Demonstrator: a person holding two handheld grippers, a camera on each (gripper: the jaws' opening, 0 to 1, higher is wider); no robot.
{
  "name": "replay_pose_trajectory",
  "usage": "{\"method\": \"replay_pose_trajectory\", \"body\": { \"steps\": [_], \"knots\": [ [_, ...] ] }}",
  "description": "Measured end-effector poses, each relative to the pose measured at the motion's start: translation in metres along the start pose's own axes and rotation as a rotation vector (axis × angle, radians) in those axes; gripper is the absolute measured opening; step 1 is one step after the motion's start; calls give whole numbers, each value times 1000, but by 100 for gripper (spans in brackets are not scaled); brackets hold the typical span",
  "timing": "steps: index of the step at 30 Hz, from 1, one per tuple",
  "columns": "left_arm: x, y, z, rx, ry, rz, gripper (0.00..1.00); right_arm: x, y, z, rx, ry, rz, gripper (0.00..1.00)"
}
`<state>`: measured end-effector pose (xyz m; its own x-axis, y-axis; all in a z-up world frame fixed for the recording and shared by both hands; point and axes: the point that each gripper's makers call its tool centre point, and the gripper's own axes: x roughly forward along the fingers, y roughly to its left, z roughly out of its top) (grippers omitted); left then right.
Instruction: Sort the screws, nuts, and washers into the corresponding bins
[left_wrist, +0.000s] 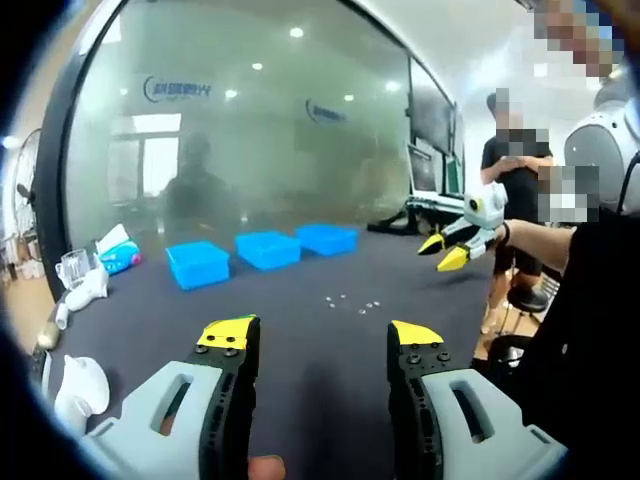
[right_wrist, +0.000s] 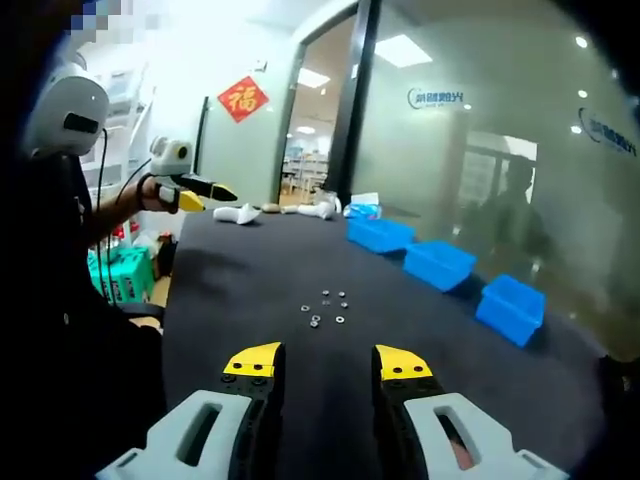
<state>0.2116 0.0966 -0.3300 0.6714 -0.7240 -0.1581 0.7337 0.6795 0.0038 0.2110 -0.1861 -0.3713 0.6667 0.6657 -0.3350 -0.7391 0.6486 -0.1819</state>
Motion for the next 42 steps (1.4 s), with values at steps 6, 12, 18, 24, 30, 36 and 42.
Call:
{"method": "replay_pose_trajectory", "body": {
  "steps": [6, 12, 18, 24, 30, 36, 42],
  "knots": [
    [15, 3, -6, 14, 52, -37, 50, -1, 2, -3, -5, 10, 5, 31],
    [33, 4, -6, 70, 123, -92, 50, -2, 2, -9, -9, 28, 11, 31],
    [55, -3, -4, 122, 198, -178, 50, -2, 4, -14, -16, 45, 23, 31],
    [77, -12, -6, 153, 268, -243, 50, -3, 5, -17, -22, 52, 27, 31],
    [89, -21, -9, 161, 325, -300, 50, -5, 3, -18, -20, 55, 23, 31],
    [102, -20, -15, 197, 401, -322, 49, -5, 3, -20, -29, 74, 33, 31],
    [116, -18, -22, 179, 459, -308, 48, -5, 3, -19, -32, 70, 33, 31]
  ]
}}
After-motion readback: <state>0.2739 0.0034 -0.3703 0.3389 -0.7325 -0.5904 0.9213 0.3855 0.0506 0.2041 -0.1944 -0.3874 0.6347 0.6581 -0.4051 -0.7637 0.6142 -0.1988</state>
